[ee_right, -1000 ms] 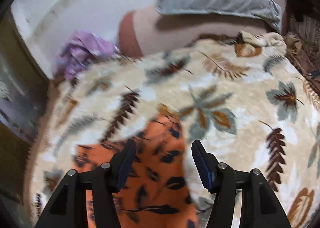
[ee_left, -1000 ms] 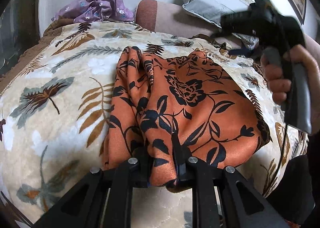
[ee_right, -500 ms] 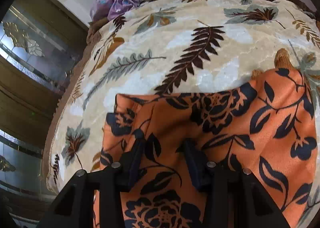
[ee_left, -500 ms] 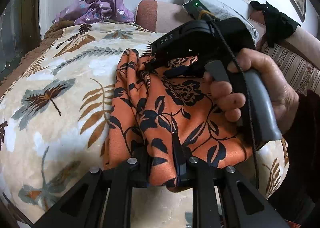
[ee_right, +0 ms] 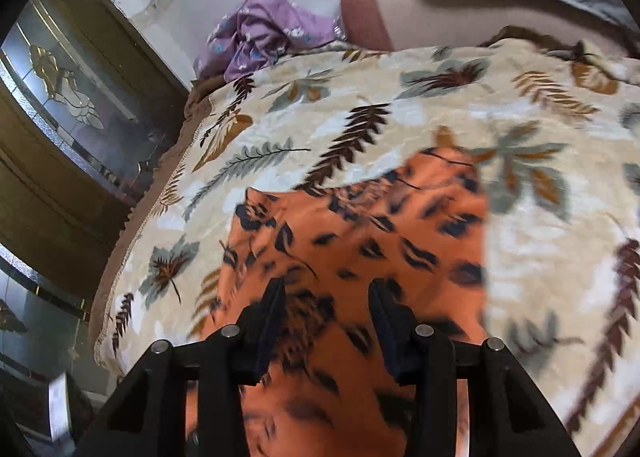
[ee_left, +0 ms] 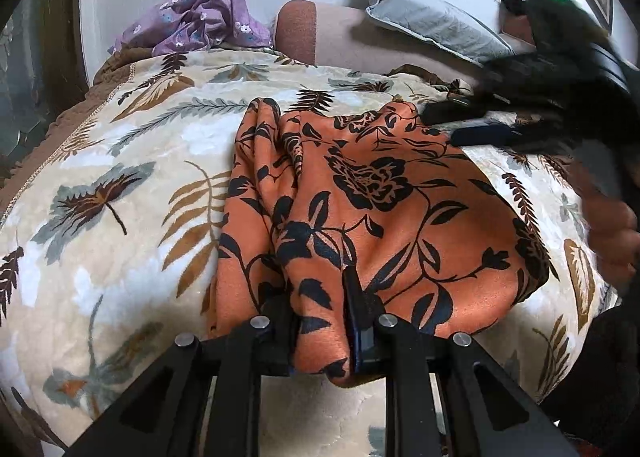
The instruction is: Fold small clothes
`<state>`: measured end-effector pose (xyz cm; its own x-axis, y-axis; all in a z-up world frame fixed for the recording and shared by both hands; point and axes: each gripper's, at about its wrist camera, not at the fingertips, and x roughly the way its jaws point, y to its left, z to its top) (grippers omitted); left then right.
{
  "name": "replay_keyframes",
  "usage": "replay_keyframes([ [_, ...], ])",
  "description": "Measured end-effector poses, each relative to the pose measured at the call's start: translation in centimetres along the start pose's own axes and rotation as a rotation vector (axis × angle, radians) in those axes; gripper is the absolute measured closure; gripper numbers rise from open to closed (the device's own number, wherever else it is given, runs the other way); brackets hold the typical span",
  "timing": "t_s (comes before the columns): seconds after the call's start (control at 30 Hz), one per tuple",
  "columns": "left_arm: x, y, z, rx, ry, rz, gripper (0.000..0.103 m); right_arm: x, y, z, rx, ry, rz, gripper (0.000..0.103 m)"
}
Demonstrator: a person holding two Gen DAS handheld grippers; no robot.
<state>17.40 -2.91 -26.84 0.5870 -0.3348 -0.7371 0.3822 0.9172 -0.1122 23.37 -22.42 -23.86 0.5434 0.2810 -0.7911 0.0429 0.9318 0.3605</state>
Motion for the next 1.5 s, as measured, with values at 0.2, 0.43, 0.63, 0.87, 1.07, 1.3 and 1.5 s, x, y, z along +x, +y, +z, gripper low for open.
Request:
replay_keyframes([
  [0.2,-0.1,-0.2,-0.1,-0.003,0.000,0.011,0.082,-2.1,-2.8,-5.3,0.021,0.049,-0.047,0.052],
  [0.43,-0.1,0.2,0.0,-0.020,0.008,0.016,0.079,-0.6,-8.3,-10.1,0.298,0.054,0.136,0.043],
  [0.63,-2.0,1.6,0.6,-0.065,-0.012,-0.002,0.080,-0.7,-7.9,-10.1,0.256,0.037,0.117,0.042],
  [0.87,-4.9,2.0,6.5,-0.040,-0.074,-0.005,0.060,-0.5,-7.8,-10.0,0.271,0.055,0.119,0.039],
  [1.07,2.0,2.1,12.1,-0.040,0.071,0.014,0.059,-0.8,-7.4,-9.6,0.276,0.069,0.101,0.039],
  [1.3,12.5,3.0,13.0,-0.128,0.317,0.087,0.097,-1.5,-6.8,-9.2,0.235,0.072,0.059,0.039],
  [1.5,11.6,3.0,12.5,-0.103,0.265,0.134,0.100,-3.5,-6.8,-8.4,0.218,-0.010,-0.002,0.039],
])
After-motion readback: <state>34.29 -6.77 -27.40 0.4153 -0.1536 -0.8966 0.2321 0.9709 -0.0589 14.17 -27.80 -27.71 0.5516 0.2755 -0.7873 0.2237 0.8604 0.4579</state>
